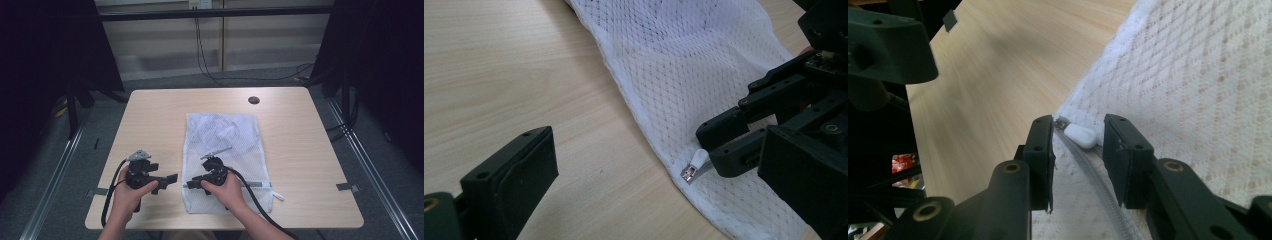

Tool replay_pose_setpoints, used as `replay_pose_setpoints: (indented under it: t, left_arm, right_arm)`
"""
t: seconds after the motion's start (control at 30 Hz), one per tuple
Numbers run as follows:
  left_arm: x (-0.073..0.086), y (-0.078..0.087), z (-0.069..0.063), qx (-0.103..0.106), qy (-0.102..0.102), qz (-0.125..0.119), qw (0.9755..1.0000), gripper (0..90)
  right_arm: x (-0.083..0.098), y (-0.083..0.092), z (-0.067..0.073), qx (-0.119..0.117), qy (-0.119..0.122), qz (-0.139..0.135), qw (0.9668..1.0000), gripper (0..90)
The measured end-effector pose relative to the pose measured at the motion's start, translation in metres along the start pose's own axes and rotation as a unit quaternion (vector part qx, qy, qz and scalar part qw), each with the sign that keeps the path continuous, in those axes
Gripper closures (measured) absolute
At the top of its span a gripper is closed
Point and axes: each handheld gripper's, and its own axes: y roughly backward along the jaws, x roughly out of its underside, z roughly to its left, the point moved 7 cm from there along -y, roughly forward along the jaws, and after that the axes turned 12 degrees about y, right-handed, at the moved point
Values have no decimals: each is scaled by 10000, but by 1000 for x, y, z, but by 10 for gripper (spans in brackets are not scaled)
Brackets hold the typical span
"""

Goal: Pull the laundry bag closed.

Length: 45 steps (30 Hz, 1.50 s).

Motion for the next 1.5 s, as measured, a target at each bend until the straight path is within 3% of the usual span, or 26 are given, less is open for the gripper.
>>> replay_pose_setpoints:
  t: [0.5, 0.83, 0.97, 1.13, 1.5]
  left_arm:
    - [-1, 1, 1, -15, 43, -21, 10000, 21]
    - [-1, 2, 2, -20, 63, -20, 10000, 21]
    - [-1, 2, 2, -26, 75, -19, 10000, 21]
    - [-1, 3, 4, -53, 122, -45, 9999, 21]
    - [2, 1, 3, 27, 191, 57, 9998, 8]
  right_arm:
    - [-5, -3, 5, -100, -147, -128, 9998, 697]
    - [-6, -6, 5, -35, -187, -16, 9998, 765]
    - [-9, -8, 8, -150, -243, -34, 9996, 772]
    - [-9, -13, 9, -55, -153, 67, 9998, 779]
    - [-8, -14, 6, -9, -261, 195, 9995, 849]
